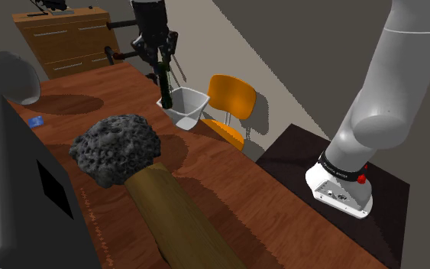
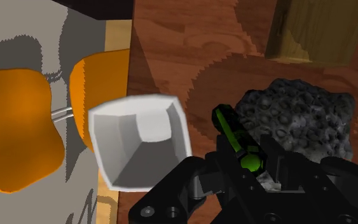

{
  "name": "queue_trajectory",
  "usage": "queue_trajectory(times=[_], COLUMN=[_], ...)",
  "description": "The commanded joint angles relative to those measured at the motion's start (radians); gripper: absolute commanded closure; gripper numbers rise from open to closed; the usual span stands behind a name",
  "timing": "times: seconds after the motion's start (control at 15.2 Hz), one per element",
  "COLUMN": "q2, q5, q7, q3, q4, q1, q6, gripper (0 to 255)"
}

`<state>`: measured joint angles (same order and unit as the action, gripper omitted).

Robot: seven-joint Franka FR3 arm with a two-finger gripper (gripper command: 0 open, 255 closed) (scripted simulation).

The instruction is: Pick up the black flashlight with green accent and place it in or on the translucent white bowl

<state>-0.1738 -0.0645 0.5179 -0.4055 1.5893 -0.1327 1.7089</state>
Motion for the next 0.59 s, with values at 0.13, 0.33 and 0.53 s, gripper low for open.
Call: queue_trajectory(times=[0.13,0.33,0.53], q2=[-0.017,-0.041,-0.076], q5=[-0.004,-0.010,-0.019], q7=[-0.081,-0.140,-0.197], q3=[0.032,0.055,0.077], q4=[-0.074,-0.138,-0.220], q1=[0.045,0.076,0.106], q6=[-0.056,-0.097,-0.142], gripper=[255,255,255])
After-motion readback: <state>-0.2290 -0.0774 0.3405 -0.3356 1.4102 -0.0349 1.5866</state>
